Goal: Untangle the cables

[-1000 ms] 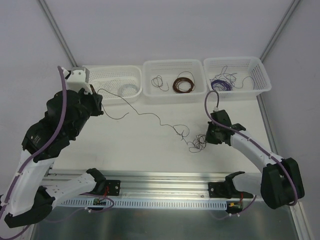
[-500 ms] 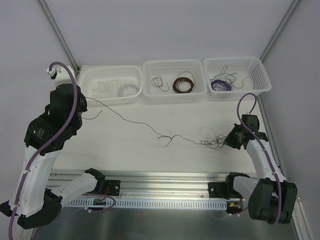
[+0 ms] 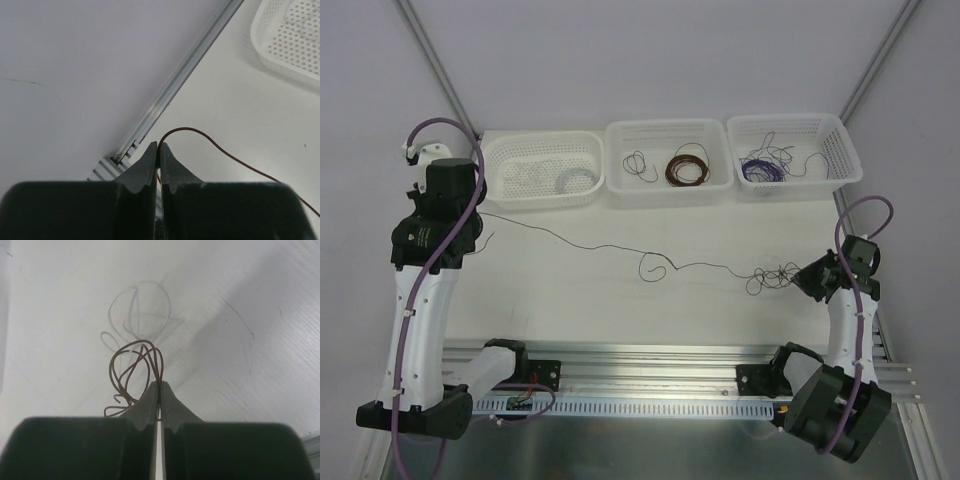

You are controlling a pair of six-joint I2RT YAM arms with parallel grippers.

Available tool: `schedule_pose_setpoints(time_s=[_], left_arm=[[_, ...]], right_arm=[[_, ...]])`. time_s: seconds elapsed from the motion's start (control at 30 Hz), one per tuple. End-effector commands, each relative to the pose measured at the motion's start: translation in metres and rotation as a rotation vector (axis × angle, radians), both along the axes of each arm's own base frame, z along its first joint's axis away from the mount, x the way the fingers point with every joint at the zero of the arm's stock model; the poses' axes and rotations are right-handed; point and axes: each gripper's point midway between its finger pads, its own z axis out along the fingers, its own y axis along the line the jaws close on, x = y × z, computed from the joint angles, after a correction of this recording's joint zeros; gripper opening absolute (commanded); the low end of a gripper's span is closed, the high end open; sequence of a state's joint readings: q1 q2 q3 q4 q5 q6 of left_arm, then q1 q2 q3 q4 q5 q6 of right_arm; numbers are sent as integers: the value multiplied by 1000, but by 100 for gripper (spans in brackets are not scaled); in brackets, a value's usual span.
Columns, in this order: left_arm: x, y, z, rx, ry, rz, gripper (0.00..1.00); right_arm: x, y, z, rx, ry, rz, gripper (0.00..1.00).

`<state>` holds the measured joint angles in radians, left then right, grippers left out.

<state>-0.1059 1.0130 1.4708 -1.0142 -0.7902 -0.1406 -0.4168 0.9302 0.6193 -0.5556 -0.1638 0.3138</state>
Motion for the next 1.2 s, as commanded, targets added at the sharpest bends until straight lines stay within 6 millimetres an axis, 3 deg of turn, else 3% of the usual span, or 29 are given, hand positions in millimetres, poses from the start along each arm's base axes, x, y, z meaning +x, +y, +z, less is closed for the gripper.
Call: schedule_pose_setpoints(time_s=[0.0,0.1,0.17,0.2,0.23,0.3,0.33,0.37,0.57,0.63,0.7,0.8,0.83,0.9,0.93,1.07,1.1,1.17], left_arm=[[1,6,-10,25,55,17,0],[3,13,-23,47,99,44,0],[14,-7,-36,-53,93,-53,0],[18,-17,-39,-109,63,-96,0],[26,-46,-59,-227,75,-223,0],[34,-73,-66,-338,11,-341,0],[33,-95,-89,-428,51,-420,0],[30,-106,-95,-477,45,-466,0],[12,-146,-161,-686,145,-542,2],[7,-152,-176,-716,176,-539,9],[4,-161,-179,-748,176,-559,14],[2,-175,-182,-801,199,-592,31],[1,-181,-181,-823,206,-613,42],[2,-187,-180,-835,218,-628,51],[2,-191,-176,-845,215,-641,62],[7,-213,-174,-875,224,-632,80],[4,-228,-175,-873,240,-664,82],[8,-240,-186,-894,259,-602,86]], right_arm=[[19,5,25,37,-87,28,1],[16,5,19,-7,-61,88,1],[19,15,15,-26,-43,163,1],[21,29,15,-61,-29,264,1],[20,37,8,-71,14,311,1],[19,57,2,-100,50,422,1],[18,64,-4,-91,73,453,1],[17,70,-6,-82,77,476,1],[11,102,-16,-123,142,648,6],[8,107,-14,-151,150,689,12],[8,115,-3,-171,138,730,22],[9,124,16,-221,107,797,35],[8,126,21,-237,100,811,38],[8,136,35,-267,59,860,46],[7,140,40,-269,42,879,49],[3,166,51,-261,-27,966,67],[4,172,51,-256,-42,978,69],[1,187,50,-241,-62,1027,75]])
